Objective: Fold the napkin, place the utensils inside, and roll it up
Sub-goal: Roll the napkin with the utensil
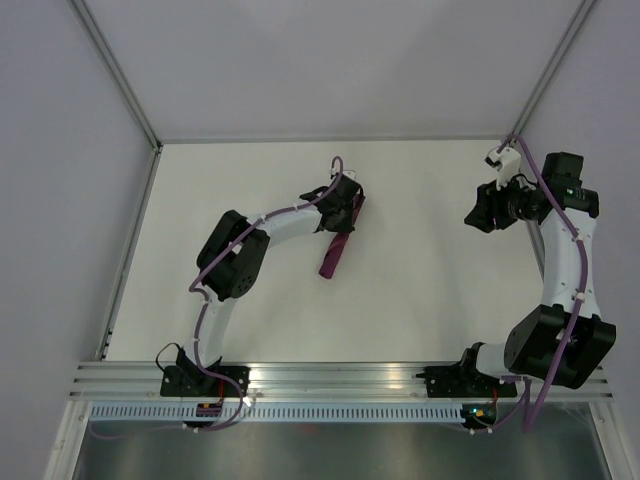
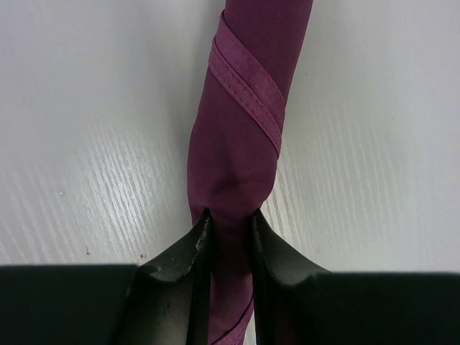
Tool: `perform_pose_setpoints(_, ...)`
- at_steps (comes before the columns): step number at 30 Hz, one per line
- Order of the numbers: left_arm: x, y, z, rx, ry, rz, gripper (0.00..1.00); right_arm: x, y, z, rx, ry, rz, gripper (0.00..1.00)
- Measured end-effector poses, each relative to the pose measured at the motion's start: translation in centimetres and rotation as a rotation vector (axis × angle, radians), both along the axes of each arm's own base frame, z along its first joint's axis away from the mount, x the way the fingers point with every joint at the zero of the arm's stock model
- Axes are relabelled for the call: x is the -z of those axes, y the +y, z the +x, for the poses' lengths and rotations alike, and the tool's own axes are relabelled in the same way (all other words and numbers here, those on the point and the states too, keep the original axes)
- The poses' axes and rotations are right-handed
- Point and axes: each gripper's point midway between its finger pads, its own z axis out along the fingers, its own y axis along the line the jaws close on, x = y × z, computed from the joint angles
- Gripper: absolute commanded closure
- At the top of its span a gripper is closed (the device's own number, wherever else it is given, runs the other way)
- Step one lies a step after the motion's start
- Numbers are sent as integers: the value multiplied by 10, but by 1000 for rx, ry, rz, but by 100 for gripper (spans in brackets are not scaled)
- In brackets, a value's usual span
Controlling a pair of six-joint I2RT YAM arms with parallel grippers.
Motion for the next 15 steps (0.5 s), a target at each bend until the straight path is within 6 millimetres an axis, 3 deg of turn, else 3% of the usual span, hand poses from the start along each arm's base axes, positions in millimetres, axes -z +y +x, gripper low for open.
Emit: perform_pose_setpoints(15, -1, 8, 35, -119, 122, -151, 89, 9, 9, -4, -32, 49, 61, 46)
